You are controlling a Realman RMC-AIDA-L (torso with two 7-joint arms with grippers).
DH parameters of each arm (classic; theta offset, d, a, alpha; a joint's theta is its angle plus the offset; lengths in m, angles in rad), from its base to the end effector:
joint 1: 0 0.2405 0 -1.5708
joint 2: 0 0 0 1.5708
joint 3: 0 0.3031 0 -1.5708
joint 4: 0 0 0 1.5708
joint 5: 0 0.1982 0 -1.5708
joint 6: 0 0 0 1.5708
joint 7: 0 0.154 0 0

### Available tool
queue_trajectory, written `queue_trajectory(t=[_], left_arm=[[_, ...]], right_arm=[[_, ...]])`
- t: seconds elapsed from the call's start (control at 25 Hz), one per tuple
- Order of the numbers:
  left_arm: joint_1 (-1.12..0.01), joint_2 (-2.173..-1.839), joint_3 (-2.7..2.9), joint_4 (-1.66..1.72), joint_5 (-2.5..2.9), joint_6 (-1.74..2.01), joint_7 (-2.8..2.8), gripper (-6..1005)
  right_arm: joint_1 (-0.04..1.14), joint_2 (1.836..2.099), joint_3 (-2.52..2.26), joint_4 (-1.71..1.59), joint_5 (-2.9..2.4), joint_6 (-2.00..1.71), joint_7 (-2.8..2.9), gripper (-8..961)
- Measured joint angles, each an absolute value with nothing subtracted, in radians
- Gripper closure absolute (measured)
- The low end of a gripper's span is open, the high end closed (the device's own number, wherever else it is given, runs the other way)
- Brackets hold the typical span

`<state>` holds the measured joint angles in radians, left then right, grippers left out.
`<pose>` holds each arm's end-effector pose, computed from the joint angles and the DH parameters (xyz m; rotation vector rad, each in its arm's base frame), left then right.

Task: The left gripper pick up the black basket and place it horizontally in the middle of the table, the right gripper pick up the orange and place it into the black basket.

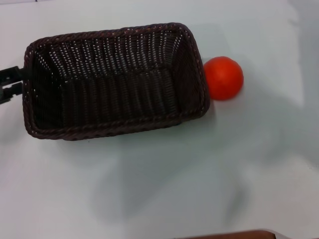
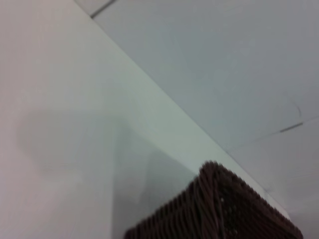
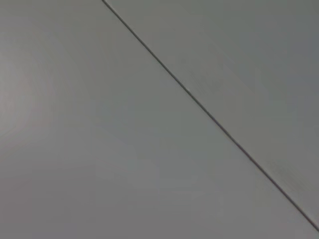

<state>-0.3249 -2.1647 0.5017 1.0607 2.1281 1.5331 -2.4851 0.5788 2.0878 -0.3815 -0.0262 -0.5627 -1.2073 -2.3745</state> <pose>-0.3453 0.3073 0.0238 -1.8629 -1.9074 -0.8238 0.3746 0.3870 0.0460 -0.9749 -0.9944 -1.4630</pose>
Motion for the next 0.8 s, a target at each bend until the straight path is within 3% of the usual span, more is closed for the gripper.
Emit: queue_trajectory(t=[0.2, 0.4, 0.52, 0.64, 0.8], left_arm=[[-0.339, -2.157, 0.406, 1.068, 2.111, 1.514, -2.350, 409], [-0.336, -2.162, 0.320, 1.040, 1.936, 1.459, -2.111, 411], [-0.328, -2.163, 0.318, 0.997, 1.810, 1.461, -1.971, 413], [-0.317, -2.168, 0.317, 0.819, 1.518, 1.502, -1.631, 411], [-0.321, -2.166, 0.317, 0.696, 1.398, 1.565, -1.389, 410]], right_arm=[[0.576, 2.088, -0.463, -0.062, -0.572, -1.204, -2.368, 371], [0.535, 2.075, -0.653, -0.202, -0.603, -1.208, -2.199, 374], [0.499, 2.040, -0.735, -0.331, -0.726, -1.210, -2.016, 376], [0.477, 1.985, -0.783, -0.479, -0.950, -1.251, -1.836, 378], [0.469, 1.945, -0.794, -0.681, -1.281, -1.279, -1.638, 380]])
